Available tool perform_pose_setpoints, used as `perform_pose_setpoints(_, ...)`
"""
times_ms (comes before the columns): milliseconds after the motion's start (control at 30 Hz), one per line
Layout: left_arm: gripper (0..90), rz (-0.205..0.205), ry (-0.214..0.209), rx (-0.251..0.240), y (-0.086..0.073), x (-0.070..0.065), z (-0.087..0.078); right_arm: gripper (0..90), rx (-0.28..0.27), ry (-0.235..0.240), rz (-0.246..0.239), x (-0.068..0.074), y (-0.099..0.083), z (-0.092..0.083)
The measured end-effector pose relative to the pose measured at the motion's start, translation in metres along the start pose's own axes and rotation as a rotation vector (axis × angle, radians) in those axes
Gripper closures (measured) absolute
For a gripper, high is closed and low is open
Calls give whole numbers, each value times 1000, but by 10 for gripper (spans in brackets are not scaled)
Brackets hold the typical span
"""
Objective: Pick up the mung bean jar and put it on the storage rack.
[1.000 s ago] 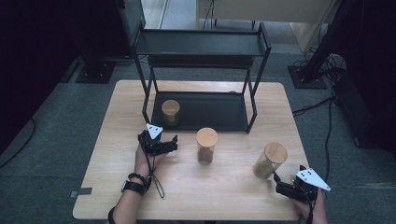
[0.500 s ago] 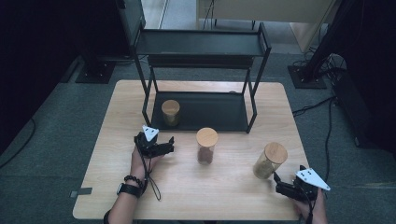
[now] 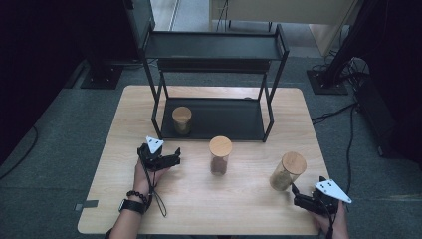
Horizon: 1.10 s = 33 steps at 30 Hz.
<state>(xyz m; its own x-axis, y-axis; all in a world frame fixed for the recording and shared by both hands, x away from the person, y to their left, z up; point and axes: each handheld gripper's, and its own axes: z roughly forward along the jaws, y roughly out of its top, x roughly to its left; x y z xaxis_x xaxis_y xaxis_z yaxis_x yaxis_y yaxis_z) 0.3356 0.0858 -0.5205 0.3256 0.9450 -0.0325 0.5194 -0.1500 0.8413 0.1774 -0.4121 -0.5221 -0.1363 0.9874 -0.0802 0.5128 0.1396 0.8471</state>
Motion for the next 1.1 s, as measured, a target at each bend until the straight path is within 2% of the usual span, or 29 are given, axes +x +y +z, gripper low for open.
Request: perform_pose_setpoints(1100,1,-8,21,-6,-13,22,-22,2,4,-7,-2,0,0,0)
